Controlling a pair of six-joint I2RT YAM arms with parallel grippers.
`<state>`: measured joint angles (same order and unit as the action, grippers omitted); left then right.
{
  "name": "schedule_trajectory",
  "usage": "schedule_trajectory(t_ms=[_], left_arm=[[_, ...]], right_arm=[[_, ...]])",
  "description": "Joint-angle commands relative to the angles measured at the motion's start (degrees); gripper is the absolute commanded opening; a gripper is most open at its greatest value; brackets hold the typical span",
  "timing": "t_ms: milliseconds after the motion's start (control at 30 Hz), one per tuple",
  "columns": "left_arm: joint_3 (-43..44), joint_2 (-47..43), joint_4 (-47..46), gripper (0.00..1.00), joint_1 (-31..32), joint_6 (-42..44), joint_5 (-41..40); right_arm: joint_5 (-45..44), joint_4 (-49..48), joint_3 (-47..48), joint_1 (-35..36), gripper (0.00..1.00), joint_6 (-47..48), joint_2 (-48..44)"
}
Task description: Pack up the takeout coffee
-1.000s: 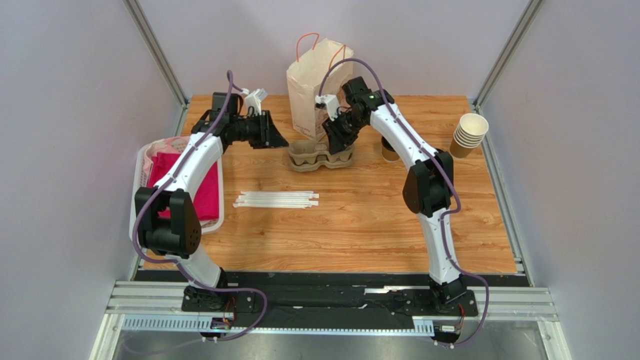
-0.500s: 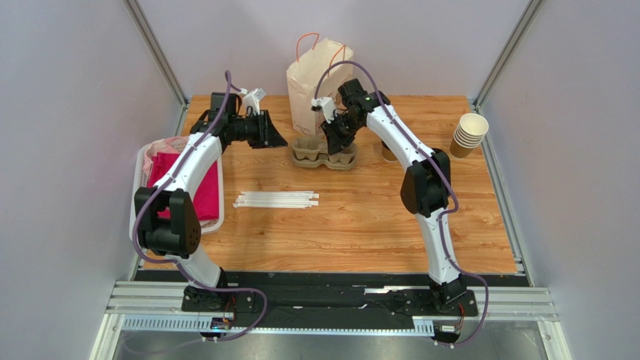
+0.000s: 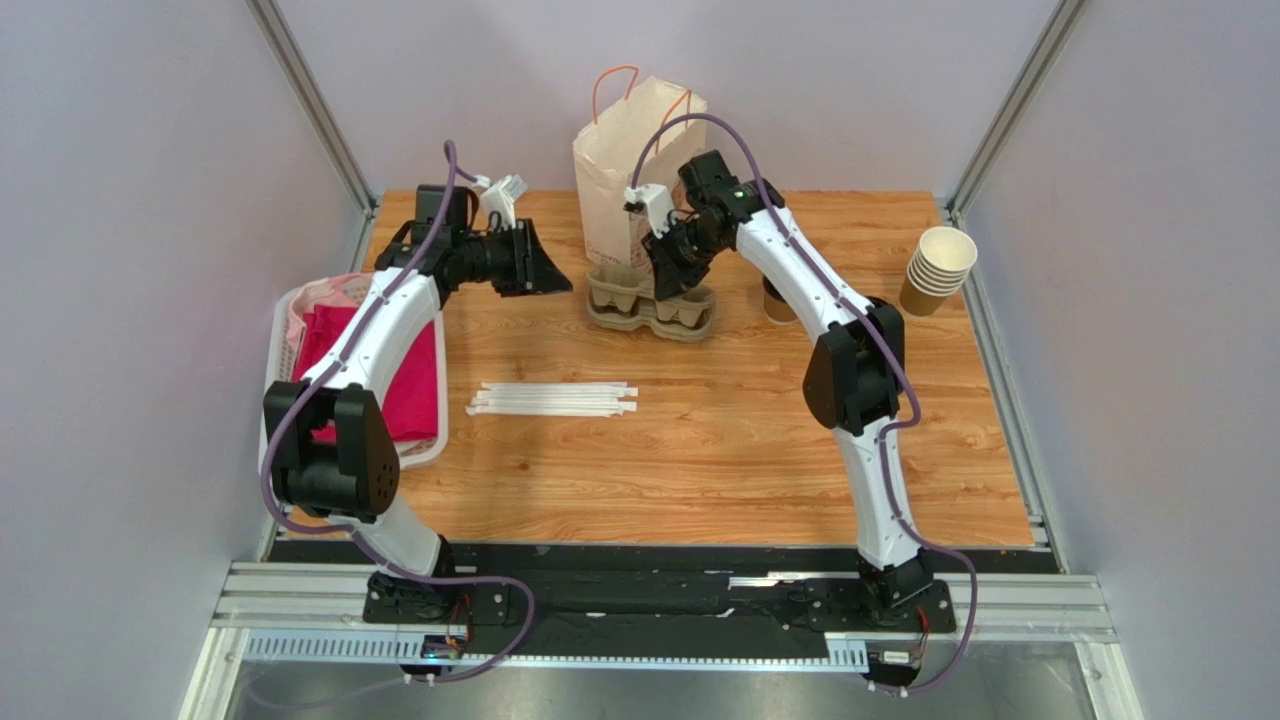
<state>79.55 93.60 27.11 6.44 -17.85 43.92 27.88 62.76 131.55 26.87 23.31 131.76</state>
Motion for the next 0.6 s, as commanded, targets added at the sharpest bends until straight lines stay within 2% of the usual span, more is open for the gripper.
schedule_trajectory(t_ms=[0, 167, 367, 567], left_arm=[[-1.24, -3.77, -2.50, 0.31, -0.37, -0.17, 1.43], [-4.22, -4.39, -8.38, 0.32, -0.37, -5.42, 1.26], [-5.63, -2.73, -15.94, 0.41, 0.24, -13.87, -0.41], [-3.97, 0.61, -19.81, 0.46, 3.75, -16.69, -4.10]], right_arm=[[-0.45, -6.42, -0.68, 0.46, 0.00, -2.57, -7.39], [-2.39, -10.81, -4.44, 0.28, 0.00, -4.41, -10.29], [-3.36, -14.68, -7.61, 0.29, 0.00, -8.72, -13.02], [-3.71, -18.55, -14.12, 0.37, 0.00, -9.07, -15.04]])
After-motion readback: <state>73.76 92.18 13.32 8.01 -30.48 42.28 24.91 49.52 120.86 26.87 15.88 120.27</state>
